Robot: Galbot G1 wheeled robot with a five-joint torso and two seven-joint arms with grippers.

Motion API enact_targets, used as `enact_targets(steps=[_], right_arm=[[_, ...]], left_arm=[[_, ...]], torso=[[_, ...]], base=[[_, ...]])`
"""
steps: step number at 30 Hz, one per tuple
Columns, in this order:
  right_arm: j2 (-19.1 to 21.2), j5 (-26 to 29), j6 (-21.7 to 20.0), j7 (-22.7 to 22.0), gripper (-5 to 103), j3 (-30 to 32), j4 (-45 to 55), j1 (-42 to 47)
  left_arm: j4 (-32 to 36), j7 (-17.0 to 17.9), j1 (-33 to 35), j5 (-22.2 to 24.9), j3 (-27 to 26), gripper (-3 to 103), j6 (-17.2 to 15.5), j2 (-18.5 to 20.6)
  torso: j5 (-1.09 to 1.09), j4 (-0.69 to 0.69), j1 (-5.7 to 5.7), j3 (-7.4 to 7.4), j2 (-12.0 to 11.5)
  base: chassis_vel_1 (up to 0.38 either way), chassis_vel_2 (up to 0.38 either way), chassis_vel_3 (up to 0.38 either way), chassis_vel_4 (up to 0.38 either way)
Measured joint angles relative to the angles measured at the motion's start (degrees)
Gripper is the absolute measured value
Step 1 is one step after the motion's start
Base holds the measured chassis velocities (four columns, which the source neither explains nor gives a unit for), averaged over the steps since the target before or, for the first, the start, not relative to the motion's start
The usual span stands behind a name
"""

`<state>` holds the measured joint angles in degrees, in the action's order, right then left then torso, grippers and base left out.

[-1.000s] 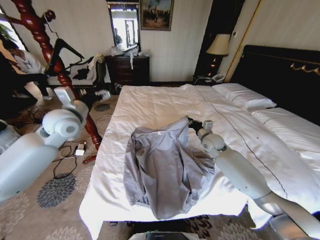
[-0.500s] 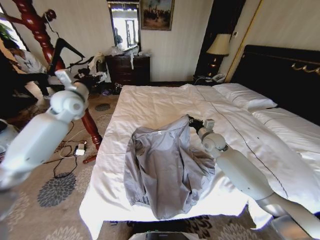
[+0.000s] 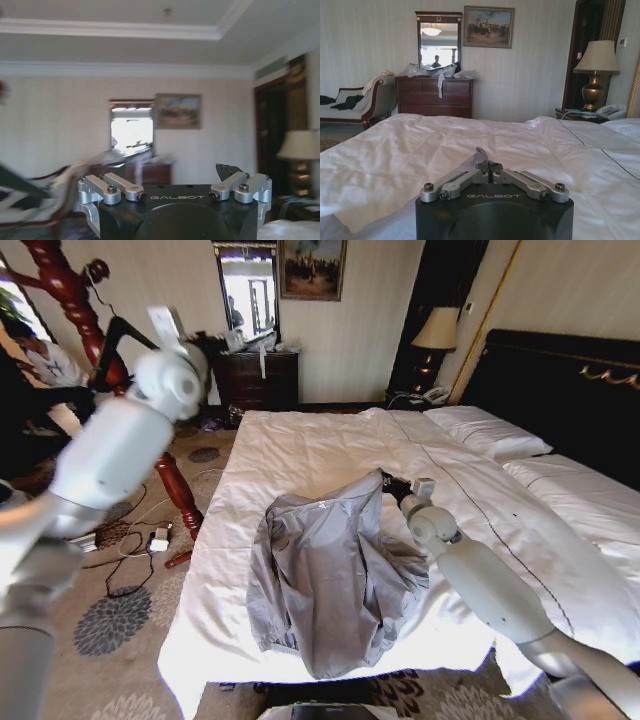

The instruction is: Pick up the clothes from the bed and hang them on the clothes hanger.

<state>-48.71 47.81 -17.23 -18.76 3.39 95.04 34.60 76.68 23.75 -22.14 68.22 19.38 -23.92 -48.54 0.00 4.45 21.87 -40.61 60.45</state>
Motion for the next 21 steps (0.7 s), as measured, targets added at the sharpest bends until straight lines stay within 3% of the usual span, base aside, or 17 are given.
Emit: enact_targets(steps=[4,12,15,16,19,21], right_arm=[[0.77,-0.07,0.05,0.21,0,0.52,0.98,0.62],[1.61,-0.10,0.06,0.17,0,0.85,2.00,1.22],[2.07,-0.01,0.07,-0.02,0,0.81,2.70,1.21],[2.18,0.01,0.07,-0.06,0,0.81,2.86,1.21],[2.54,0.03,0.06,-0.09,0,0.97,3.26,1.53],[2.97,-0.01,0.07,-0.08,0,1.29,3.58,2.03]], left_arm=[[-5.38,-0.12,-6.02,3.64,2.49,100,-4.81,3.30],[-5.36,1.83,-11.21,5.58,4.23,100,-10.81,5.65],[-7.00,3.65,-14.47,9.01,6.23,101,-15.40,6.83],[-7.54,3.71,-15.02,9.63,6.67,97,-16.26,7.24],[-8.98,3.47,-15.89,10.61,7.54,102,-17.42,8.28],[-9.88,2.58,-16.18,11.11,7.92,101,-17.76,9.02]], torso=[[-0.03,-0.01,0.00,0.00,0.00],[0.00,0.03,0.00,0.00,0.00],[0.00,0.03,0.00,0.00,0.00],[0.01,0.03,0.00,0.00,0.00],[-0.03,0.00,0.00,0.00,0.00],[-0.03,-0.01,0.00,0.00,0.01]], base=[[0.000,0.000,0.000,0.000],[0.000,0.000,0.000,0.000],[0.000,0.000,0.000,0.000],[0.000,0.000,0.000,0.000],[0.000,0.000,0.000,0.000],[0.000,0.000,0.000,0.000]])
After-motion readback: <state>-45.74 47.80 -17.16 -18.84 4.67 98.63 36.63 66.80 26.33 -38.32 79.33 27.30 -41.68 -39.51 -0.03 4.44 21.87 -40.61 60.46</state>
